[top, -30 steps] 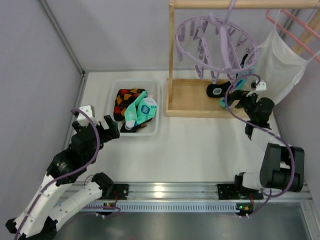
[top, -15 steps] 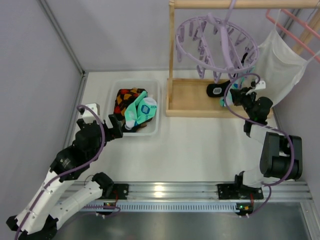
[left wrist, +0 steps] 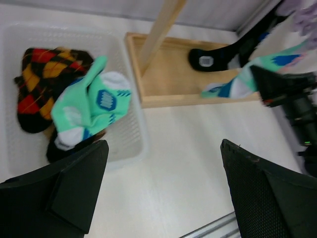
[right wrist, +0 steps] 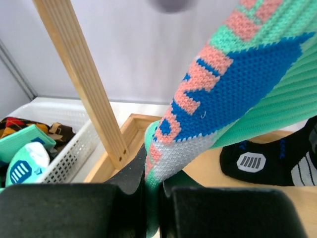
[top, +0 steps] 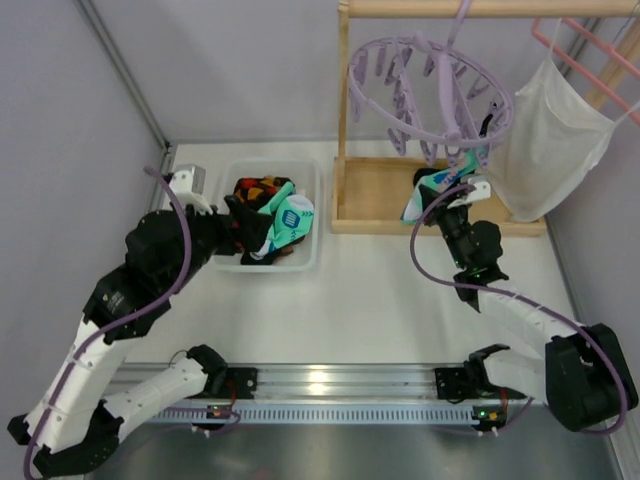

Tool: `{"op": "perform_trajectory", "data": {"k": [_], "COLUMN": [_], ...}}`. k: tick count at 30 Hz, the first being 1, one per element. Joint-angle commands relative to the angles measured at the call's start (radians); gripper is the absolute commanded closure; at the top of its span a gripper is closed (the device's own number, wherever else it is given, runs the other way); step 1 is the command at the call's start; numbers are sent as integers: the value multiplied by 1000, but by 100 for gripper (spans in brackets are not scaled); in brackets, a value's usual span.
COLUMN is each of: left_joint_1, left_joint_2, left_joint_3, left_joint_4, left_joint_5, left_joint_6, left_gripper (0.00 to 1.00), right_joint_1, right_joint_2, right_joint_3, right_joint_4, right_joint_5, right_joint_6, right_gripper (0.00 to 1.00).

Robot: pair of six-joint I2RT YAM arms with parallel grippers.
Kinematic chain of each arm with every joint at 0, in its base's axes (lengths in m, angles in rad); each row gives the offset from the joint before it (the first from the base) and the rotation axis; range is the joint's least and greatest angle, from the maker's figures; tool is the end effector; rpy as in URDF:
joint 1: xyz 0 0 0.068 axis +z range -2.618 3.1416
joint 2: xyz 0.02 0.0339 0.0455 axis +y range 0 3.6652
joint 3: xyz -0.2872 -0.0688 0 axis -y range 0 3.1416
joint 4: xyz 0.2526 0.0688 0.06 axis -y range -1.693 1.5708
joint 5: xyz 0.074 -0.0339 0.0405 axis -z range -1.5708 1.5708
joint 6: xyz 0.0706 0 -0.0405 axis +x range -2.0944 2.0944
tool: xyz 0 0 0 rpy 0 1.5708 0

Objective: Remove the socks clipped to the hanger

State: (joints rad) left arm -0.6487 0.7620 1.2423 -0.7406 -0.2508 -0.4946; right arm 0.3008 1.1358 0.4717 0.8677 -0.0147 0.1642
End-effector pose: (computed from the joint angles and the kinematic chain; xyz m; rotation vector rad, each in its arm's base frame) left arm 0.1270 -0.0743 0.4451 -0.0363 1.8609 -0.5739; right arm 0.2638 0.0829 0.2947 -0.1065 1.3744 0.3997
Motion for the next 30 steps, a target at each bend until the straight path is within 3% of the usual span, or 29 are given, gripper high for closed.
{"op": "perform_trajectory", "data": {"k": [1,4,7,11,13,17,27,30], "left_joint_1": [3,0,-43,-285,-365,-390,-566,-597], "left_joint_2": [144,274,393,523,601,718,1023,1102], "left_joint_3": [202,378,523,673,739,839,1127,1183], "left_joint_4": [113,110,109,104,102,104,102,104], "left_joint_5": [244,362,351,-23,-106,-218,-709,-755], "left_joint_6": [-30,-27,-3,137,162,206,470,533], "left_gripper": [2,2,2,2,2,2,1,1], "right_joint_1": [159,265,375,491,530,581,662,689], "right_joint_2": [-47,-53,-39,34,74,151,404,465], "right_joint_3": [5,27,63,129,168,249,557,628], "right_joint_4": [-67,-102,-122,-130,-131,-145,-268,-291], "right_joint_5": [286,418,554,717,757,801,940,963], "right_joint_6": [-57,-84,-124,-199,-219,-278,-460,-489], "right_gripper": [100,100,100,100,100,100,100,100]}}
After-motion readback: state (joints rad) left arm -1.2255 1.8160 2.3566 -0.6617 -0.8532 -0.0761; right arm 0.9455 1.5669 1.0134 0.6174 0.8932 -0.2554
